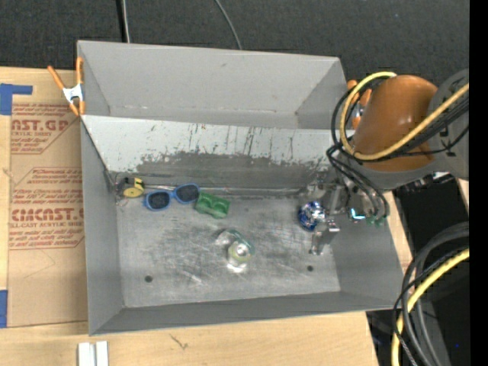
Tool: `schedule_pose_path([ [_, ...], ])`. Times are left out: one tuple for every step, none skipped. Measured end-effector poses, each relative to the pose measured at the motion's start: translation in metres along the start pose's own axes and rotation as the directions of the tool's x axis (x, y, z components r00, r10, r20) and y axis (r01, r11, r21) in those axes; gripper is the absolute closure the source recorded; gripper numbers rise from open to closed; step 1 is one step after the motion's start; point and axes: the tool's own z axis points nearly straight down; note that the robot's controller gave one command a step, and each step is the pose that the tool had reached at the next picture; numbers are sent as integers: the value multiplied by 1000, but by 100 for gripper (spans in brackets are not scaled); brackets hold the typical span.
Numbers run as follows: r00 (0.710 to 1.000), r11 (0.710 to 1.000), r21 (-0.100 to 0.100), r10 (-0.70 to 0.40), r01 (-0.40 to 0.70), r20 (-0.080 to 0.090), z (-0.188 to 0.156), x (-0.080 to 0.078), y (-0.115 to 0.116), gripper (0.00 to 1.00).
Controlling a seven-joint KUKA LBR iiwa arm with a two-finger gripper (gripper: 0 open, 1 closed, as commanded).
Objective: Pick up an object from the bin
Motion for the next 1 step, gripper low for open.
schedule_pose_path([
  [998, 998, 0, 58, -58, 15, 102, -28, -42, 0],
])
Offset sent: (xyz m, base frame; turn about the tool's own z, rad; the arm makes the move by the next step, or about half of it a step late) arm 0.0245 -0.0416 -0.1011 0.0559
